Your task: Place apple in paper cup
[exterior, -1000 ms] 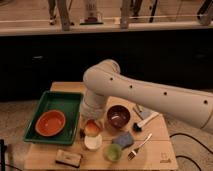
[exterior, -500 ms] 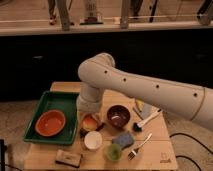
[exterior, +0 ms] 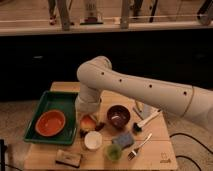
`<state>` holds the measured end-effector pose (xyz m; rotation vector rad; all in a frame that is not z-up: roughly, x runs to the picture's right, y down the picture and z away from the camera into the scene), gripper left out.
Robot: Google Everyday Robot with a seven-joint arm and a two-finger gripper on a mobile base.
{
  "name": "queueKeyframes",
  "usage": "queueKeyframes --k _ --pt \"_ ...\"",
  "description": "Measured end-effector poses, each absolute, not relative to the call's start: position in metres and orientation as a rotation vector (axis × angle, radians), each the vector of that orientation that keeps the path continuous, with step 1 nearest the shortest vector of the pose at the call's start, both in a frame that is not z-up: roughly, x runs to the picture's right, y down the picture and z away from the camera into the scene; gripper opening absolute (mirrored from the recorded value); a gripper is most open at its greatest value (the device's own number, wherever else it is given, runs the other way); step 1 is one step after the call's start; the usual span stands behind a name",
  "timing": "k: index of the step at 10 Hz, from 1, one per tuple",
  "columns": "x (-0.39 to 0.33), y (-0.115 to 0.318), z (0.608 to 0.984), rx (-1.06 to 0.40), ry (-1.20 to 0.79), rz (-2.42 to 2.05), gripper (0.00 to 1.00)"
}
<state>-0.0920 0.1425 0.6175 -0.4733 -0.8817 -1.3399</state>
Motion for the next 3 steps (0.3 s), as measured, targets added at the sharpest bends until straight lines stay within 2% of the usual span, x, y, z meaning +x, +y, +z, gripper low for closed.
queueKeyframes --k 1,3 --pt "-0.0915 0.1455 0.6198 -0.477 -0.880 -1.337 0.07" --pt "-0.0913 0.1538 0.6239 -0.489 -0.887 -1.330 0.29"
